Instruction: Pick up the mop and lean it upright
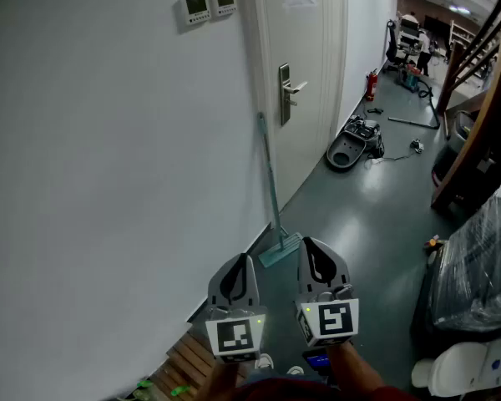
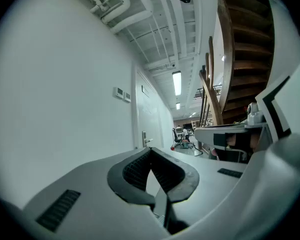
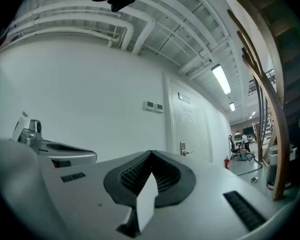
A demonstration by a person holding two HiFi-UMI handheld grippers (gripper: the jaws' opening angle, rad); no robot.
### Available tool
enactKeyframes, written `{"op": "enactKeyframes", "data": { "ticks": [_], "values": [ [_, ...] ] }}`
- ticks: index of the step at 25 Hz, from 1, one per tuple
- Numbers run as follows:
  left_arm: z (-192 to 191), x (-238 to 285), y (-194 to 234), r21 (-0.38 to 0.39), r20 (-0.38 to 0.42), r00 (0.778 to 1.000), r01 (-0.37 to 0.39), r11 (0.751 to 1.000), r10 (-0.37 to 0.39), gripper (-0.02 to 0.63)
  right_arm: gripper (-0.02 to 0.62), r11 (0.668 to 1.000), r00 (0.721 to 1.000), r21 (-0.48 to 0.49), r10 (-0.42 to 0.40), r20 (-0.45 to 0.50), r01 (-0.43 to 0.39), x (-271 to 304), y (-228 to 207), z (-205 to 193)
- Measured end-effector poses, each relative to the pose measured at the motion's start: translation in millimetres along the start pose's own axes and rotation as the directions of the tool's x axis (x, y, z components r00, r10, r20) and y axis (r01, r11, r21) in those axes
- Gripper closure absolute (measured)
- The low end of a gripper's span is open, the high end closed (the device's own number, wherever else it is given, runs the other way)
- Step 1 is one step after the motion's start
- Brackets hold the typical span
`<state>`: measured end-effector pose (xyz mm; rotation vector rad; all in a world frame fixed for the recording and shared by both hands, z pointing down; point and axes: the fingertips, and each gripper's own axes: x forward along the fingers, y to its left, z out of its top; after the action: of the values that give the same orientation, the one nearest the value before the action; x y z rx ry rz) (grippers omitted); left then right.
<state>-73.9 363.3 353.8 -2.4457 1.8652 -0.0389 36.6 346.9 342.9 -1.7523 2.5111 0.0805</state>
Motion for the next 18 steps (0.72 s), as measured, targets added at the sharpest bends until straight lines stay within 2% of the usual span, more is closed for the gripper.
{"op": "enactKeyframes", "data": {
  "ticks": [10, 18],
  "values": [
    [1.3, -10.5, 19.2, -0.011, 0.015, 1.000, -0.014, 1.000, 0.014, 0.592, 0.578, 1.000, 1.000, -0.011, 0.000, 0.001, 0.000, 0.8, 17.9, -2.4],
    [-0.3, -15.5, 24.2, -0.025, 0.019, 1.000, 0.003, 1.000, -0.003, 0.592, 0.578, 1.000, 1.000, 0.015, -0.025, 0.009, 0.025, -0.1, 21.7, -4.6]
  ]
}}
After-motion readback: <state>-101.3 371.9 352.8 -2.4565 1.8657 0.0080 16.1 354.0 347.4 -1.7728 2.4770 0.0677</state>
